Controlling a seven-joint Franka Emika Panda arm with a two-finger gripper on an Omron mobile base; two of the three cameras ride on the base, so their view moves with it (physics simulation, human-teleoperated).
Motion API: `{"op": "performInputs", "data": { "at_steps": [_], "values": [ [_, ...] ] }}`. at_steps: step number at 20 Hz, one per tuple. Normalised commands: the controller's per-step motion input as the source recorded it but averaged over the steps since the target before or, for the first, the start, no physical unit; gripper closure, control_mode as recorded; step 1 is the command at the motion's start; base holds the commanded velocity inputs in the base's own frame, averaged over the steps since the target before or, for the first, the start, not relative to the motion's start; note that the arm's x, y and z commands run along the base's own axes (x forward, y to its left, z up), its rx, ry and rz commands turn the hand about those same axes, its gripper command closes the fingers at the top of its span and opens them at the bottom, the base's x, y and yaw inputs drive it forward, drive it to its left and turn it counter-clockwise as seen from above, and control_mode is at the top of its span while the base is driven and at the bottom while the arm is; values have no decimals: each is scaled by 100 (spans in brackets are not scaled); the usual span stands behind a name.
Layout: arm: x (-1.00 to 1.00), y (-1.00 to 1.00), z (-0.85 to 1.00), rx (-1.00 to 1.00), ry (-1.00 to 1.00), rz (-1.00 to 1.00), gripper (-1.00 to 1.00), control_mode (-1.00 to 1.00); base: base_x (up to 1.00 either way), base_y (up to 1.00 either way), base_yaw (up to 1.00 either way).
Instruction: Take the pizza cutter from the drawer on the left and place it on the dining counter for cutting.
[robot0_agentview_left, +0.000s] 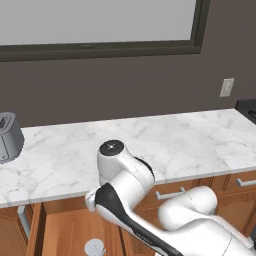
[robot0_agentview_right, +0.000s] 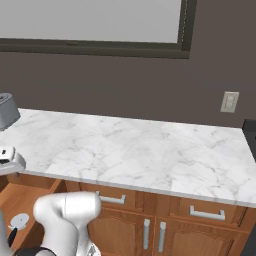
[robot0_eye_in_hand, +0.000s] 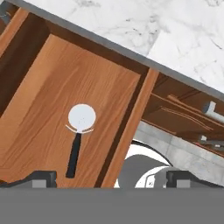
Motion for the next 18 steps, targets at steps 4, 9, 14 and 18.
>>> {"op": "performInputs", "data": {
  "at_steps": [4,9,14,18],
  "values": [
    [1,28,-10,8,27,-33,-100,-100,0,0,0],
    [0,0,0,3,10,-20,-100,-100,0,0,0],
    [-3,6,-3,0,4,-14,-100,-100,0,0,0],
    [-3,6,-7,0,13,-11,-100,-100,0,0,0]
  ]
}}
